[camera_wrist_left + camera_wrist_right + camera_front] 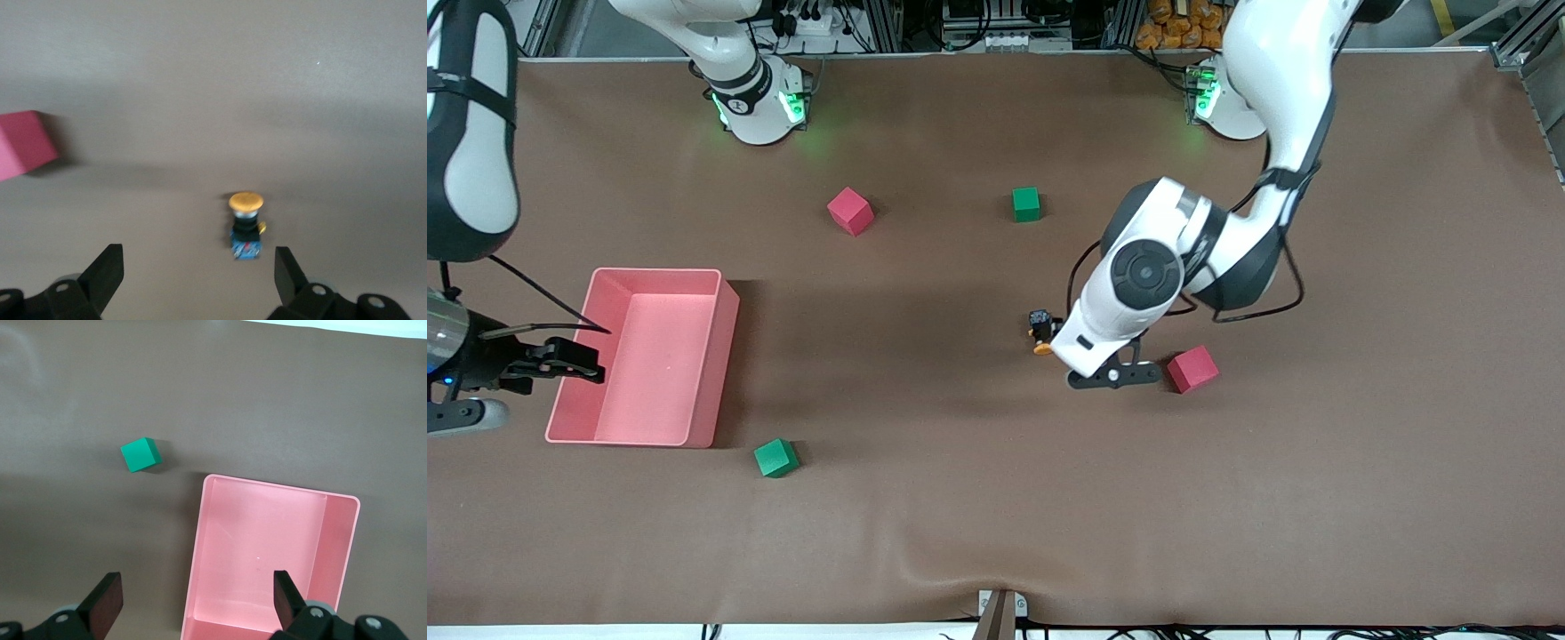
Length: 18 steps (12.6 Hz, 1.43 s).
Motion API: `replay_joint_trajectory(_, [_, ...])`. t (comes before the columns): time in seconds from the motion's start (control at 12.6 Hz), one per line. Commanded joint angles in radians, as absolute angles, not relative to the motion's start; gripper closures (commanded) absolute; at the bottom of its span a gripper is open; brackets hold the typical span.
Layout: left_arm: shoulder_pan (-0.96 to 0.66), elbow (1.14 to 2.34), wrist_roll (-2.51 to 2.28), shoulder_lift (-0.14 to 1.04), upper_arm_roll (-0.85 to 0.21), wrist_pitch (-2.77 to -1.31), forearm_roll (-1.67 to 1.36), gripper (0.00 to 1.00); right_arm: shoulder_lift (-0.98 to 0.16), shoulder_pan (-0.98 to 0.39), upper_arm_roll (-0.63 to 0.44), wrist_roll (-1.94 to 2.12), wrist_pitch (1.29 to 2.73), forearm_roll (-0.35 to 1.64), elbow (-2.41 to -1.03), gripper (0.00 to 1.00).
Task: Place and upright button with both arms
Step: 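Lower the left gripper around the button while the right gripper draws back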
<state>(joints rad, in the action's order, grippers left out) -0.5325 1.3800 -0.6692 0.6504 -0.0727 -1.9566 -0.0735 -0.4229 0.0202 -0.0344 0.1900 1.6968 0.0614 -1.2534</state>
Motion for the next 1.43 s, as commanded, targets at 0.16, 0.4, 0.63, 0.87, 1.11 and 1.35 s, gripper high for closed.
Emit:
replay_joint_trajectory(0.16, [-0.632, 1.342, -0.824, 0.749, -0.052, -2.049, -0.078, 0.0, -0.399, 0.057, -0.017, 0.224, 1.695, 0.08, -1.293, 0.0])
replay_joint_trajectory(0.4, [-0.635, 1.362, -0.839, 0.755, -0.052, -2.071, -0.078, 0.0, -0.399, 0.052, -0.017, 0.224, 1.695, 0.08, -1.295, 0.0])
replay_joint_trajectory(0.63, [-0.637, 1.385, -0.911, 0.776, -0.052, -2.071, -0.075, 0.0, -0.399, 0.055, -0.017, 0.224, 1.695, 0.08, -1.295, 0.0])
replay_joint_trajectory(0.87, [-0.661, 1.387, -0.914, 0.792, -0.051, -2.083, -0.074, 0.0, -0.399, 0.052, -0.017, 0.224, 1.697, 0.08, -1.295, 0.0])
replay_joint_trajectory(1.11, [-0.667, 1.431, -0.914, 0.784, -0.054, -2.117, -0.005, 0.0, -0.399, 0.054, -0.017, 0.224, 1.694, 0.08, -1.295, 0.0])
replay_joint_trajectory(1.35, [-0.676, 1.451, -0.928, 0.788, -0.052, -2.131, 0.0, 0.0, -0.4, 0.057, -0.017, 0.224, 1.694, 0.08, -1.295, 0.0])
